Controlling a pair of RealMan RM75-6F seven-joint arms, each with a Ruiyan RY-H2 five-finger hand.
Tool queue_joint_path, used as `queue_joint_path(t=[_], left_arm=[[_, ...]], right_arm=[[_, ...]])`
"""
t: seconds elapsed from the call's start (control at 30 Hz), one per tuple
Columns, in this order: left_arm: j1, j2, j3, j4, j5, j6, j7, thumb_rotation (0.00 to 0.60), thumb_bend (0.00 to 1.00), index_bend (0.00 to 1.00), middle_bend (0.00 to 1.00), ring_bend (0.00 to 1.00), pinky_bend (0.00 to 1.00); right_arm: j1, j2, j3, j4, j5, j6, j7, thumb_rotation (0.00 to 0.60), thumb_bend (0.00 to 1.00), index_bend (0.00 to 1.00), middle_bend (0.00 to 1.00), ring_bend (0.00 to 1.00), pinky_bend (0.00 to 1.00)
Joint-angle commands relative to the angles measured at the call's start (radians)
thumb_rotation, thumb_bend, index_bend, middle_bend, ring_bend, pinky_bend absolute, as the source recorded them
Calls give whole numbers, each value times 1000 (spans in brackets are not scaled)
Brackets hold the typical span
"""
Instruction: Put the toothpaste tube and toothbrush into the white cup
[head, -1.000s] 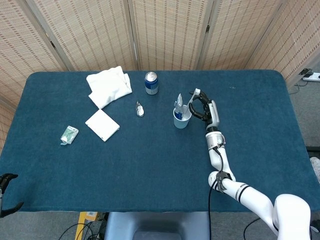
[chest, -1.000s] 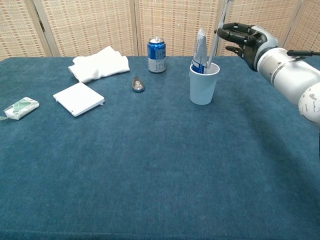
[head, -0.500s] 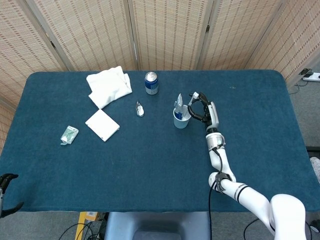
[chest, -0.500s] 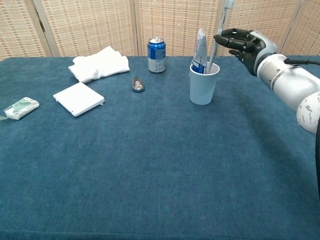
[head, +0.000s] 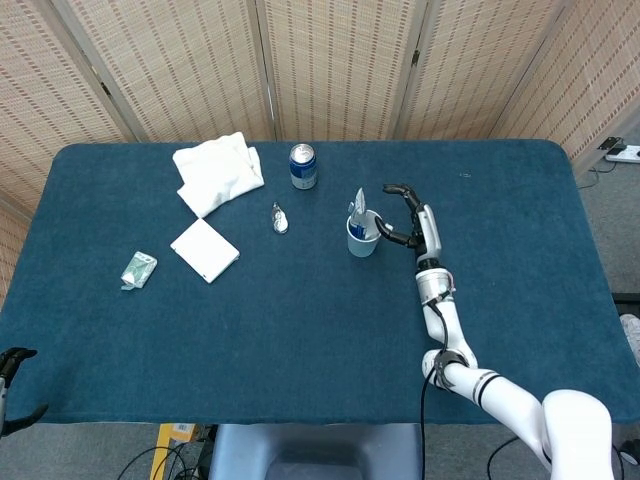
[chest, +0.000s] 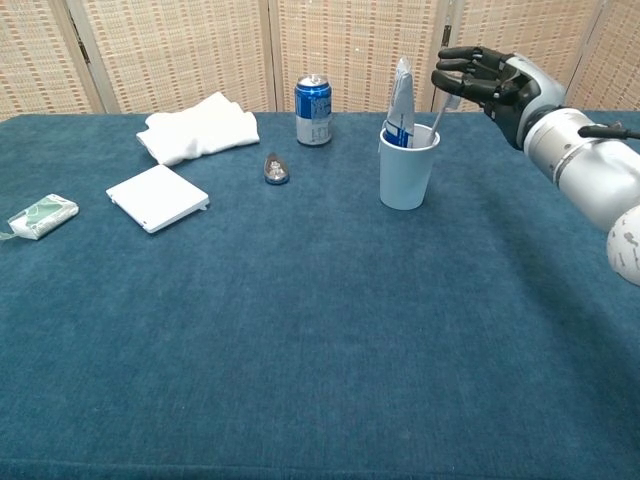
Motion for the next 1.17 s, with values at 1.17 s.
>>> queue_joint_path(t=[1.17], left_arm=[[-80,-82,-60,-15,53,21,93,600,193,263,221,266,271]], right_arm=[[-616,803,-428,-723,-172,394,-630,600,359,282,220,13,0]])
